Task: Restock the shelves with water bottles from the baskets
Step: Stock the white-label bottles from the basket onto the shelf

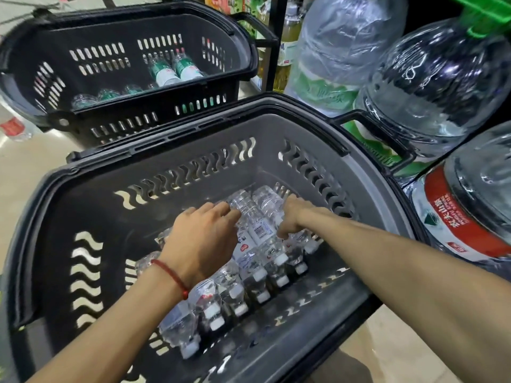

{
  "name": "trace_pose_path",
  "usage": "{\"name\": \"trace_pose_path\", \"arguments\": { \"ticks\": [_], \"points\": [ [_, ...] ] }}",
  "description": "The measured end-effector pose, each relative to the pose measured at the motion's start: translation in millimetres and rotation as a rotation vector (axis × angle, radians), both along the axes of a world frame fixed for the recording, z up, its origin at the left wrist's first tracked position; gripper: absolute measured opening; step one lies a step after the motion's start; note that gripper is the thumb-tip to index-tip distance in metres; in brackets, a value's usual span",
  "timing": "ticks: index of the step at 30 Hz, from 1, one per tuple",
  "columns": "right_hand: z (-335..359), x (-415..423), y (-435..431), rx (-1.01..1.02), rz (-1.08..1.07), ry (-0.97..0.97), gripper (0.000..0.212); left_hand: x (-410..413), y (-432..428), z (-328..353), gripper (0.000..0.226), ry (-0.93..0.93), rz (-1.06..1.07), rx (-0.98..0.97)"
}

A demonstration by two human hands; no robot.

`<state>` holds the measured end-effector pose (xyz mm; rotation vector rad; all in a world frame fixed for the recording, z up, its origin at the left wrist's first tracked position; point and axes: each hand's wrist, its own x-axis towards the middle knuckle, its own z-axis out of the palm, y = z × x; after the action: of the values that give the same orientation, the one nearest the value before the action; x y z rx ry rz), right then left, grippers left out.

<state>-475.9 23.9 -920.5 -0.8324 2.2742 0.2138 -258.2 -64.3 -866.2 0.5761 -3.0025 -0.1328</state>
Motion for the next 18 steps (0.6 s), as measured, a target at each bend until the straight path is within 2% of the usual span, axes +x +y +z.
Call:
{"name": "trace_pose_path", "arguments": {
  "ticks": [4, 11, 15, 18],
  "points": [
    [24, 5, 2, -0.116, -0.006, 0.084, 0.046, 0, -2, -2, 0.023, 0.007, 0.013, 0.021],
    [87, 19, 28, -0.387, -0.078, 0.204, 0.044, 6, 3, -8, 0.018, -0.049, 0.005, 0.067],
    [106, 22, 57, -0.631, -0.214, 0.180, 0.066, 8, 3, -4, 0.026, -0.162, -0.030, 0.096],
    [121, 29, 74, -0.762, -0.223, 0.156, 0.066, -6, -3, 1, 0.026, -0.252, -0.069, 0.087]
  ]
}}
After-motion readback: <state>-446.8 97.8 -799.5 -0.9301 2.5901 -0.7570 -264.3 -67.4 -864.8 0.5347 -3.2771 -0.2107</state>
